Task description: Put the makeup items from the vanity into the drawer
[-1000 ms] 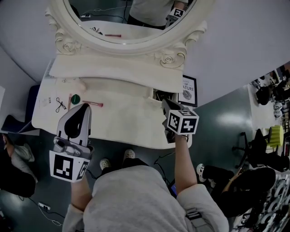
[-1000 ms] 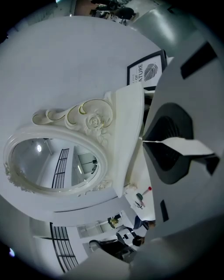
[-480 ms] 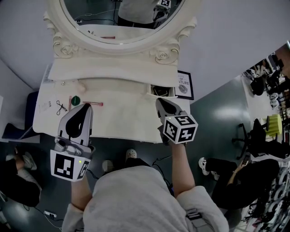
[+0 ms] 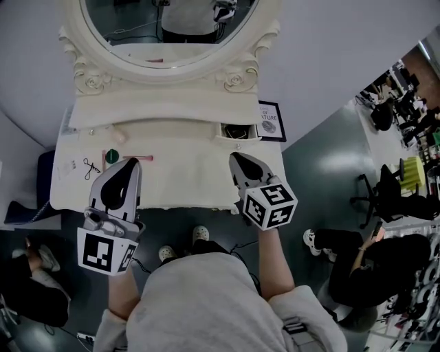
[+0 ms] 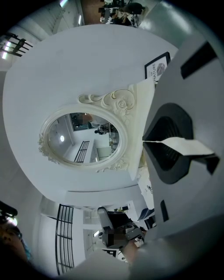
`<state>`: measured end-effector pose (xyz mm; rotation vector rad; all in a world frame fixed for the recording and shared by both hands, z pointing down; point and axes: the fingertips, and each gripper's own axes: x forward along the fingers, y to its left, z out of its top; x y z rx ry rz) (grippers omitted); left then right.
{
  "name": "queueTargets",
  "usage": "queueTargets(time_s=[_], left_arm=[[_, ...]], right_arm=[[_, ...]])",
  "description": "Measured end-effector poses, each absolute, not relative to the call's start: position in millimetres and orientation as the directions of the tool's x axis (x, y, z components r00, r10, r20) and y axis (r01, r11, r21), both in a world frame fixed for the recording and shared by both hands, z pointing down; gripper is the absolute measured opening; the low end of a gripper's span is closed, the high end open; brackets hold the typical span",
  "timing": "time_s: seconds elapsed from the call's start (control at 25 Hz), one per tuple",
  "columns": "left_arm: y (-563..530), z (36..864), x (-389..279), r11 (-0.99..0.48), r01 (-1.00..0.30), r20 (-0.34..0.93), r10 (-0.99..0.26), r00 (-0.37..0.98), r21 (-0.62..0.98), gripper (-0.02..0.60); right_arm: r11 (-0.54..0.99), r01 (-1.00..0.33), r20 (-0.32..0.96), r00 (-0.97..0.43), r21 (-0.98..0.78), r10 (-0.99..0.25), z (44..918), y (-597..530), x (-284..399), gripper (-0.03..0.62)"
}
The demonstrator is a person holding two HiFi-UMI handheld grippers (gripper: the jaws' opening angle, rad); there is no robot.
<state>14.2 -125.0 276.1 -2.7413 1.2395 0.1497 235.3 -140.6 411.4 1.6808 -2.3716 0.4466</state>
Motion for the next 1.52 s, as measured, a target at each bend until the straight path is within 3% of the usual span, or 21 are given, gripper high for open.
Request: queueTargets(time_s=[1.52], left_arm=[[-62.9,262.0,18.8,-0.791,-0.603,-0.183,-0.581,0.793,-0.099,0.013]], right_arm=[[0.247,-0.967,0.008,-0.248,-0.065,-0.969,316.3,-21.7,198.2,0.025]])
